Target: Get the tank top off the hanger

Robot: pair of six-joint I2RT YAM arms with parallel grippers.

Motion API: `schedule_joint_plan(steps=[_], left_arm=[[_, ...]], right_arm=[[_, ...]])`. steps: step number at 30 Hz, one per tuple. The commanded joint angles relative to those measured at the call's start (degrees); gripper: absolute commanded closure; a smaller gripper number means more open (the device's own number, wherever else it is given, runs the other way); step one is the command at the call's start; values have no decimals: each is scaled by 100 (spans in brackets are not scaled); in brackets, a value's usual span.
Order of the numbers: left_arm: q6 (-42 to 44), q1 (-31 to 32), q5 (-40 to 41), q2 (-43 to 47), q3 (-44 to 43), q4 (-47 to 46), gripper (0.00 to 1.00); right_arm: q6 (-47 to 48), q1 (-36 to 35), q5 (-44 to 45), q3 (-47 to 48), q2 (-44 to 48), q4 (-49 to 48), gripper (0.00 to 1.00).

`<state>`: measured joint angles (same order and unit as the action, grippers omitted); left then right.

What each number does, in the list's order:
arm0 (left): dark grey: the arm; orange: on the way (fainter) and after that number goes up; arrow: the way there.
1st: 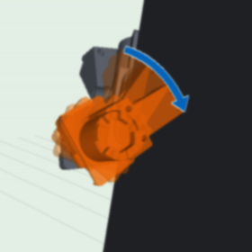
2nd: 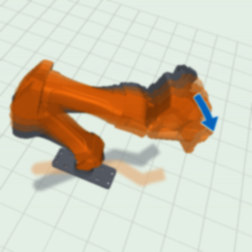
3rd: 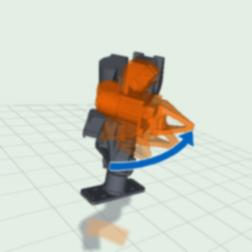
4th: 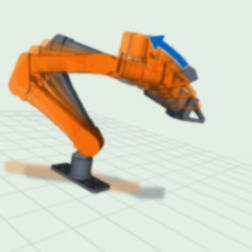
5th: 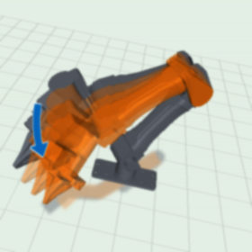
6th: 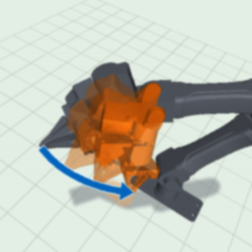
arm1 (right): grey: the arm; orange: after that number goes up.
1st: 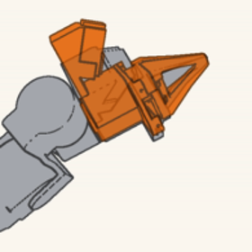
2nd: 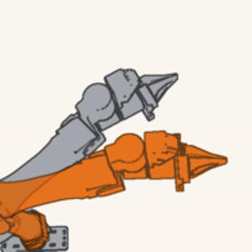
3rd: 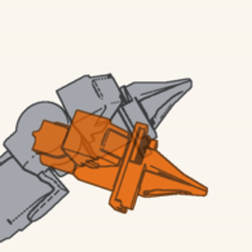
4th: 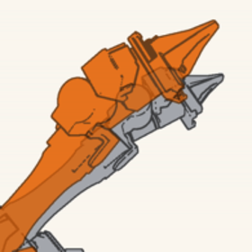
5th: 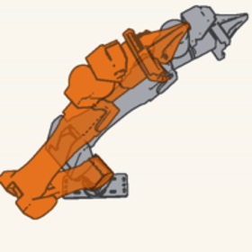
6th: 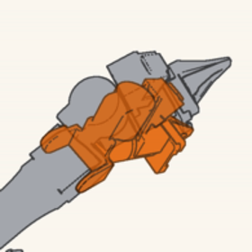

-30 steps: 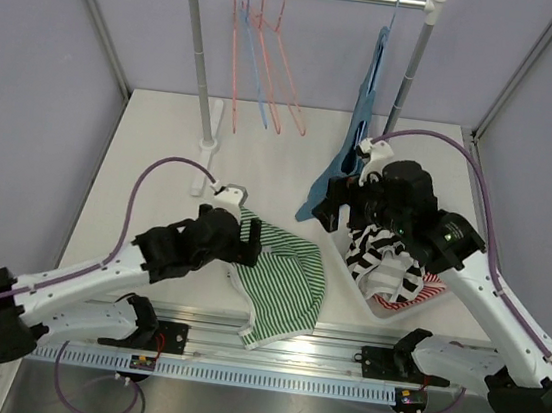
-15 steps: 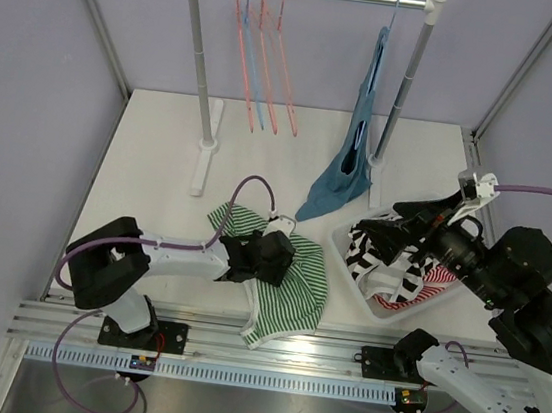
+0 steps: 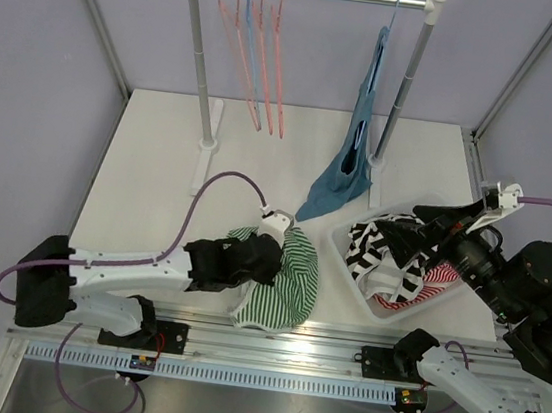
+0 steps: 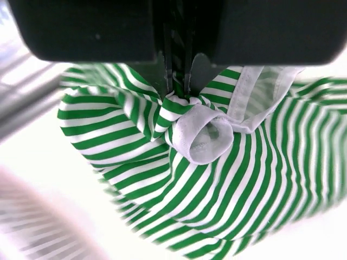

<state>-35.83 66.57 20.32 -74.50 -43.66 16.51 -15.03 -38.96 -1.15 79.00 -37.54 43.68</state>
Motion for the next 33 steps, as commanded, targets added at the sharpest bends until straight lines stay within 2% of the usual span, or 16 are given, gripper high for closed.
schedule_joint_plan(steps=[1, 7, 14, 24, 30, 32, 33], left_arm=[[199, 243, 517, 751, -634, 273, 100], [823, 401, -342, 815, -1785, 335, 100], [1561, 498, -1644, -239, -3524, 45, 100], [3028, 445, -2170, -2787, -6267, -253, 100], [3127, 86, -2583, -4519, -7839, -43, 100], [3065, 6, -2760, -5036, -8000, -43, 100], [2960, -64, -3100, -5222, -8113, -25, 100]], right_arm=[[114, -24, 982, 186, 36, 123, 0], [211, -24, 1932, 326, 54, 114, 1], [316, -24, 2391, 861, 141, 290, 1], [264, -24, 2391, 1293, 598, 387, 1], [114, -15, 2005, 1381, 616, 641, 0], [96, -24, 1934, 1364, 599, 738, 0], [79, -24, 1891, 1363, 555, 782, 0]])
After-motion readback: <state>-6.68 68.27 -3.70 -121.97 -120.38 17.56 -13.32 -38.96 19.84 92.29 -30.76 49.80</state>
